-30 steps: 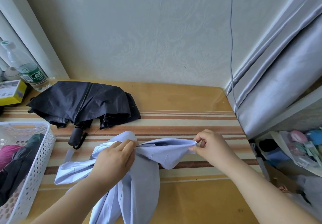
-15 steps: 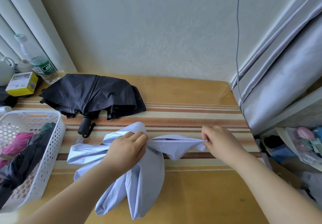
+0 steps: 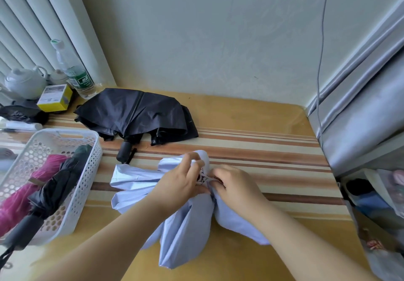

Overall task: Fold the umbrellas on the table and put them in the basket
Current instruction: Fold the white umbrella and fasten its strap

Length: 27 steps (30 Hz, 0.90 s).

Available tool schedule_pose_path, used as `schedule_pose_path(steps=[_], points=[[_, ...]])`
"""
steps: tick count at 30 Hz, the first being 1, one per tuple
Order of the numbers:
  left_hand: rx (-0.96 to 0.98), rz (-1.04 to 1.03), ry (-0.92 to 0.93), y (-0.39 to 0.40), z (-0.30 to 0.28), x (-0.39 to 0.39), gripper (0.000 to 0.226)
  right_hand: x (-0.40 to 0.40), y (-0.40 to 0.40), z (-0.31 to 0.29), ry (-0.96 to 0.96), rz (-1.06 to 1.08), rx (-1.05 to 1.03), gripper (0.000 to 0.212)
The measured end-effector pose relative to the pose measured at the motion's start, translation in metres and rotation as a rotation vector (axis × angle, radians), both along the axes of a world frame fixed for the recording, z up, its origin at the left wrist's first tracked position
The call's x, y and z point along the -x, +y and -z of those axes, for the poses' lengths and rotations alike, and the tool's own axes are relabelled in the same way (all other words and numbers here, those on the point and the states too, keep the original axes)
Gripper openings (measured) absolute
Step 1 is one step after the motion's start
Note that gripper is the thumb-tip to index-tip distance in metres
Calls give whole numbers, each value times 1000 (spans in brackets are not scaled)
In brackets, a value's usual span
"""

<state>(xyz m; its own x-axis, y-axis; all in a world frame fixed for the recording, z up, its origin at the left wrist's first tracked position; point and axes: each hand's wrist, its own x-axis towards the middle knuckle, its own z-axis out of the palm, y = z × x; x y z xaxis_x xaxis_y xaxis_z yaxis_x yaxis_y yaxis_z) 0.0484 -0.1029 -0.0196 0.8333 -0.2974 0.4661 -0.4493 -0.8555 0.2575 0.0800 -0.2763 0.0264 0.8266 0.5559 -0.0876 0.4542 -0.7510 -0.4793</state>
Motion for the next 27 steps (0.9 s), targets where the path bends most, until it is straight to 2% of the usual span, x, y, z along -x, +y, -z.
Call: schedule_pose_path(steps=[2,6,10,13,16,18,20,22,25,27], points=[[72,-37,-15,2,-2,2,61,2,-3,5,28,28,-75,16],[177,-104,7,-4,0,5,48,9,-5,11,65,105,-149,9],[236,-65,60,-9,4,11,44,14,-3,14,104,181,-219,2],[178,6,0,-11,6,15,31,19,0,14,181,204,-290,6],[137,17,47,-11,5,19,48,21,-2,15,252,195,-343,11],[137,7,62,-8,3,19,37,20,-6,11,350,144,-365,22],[98,40,69,-5,5,19,46,17,-12,6,468,115,-334,31],[110,33,113,-5,5,22,50,12,-18,4,481,184,-317,28],[69,113,59,-8,4,27,28,-1,-18,5,391,378,-264,7],[-43,245,-38,-12,15,32,19,-8,-8,2,482,438,-199,28]])
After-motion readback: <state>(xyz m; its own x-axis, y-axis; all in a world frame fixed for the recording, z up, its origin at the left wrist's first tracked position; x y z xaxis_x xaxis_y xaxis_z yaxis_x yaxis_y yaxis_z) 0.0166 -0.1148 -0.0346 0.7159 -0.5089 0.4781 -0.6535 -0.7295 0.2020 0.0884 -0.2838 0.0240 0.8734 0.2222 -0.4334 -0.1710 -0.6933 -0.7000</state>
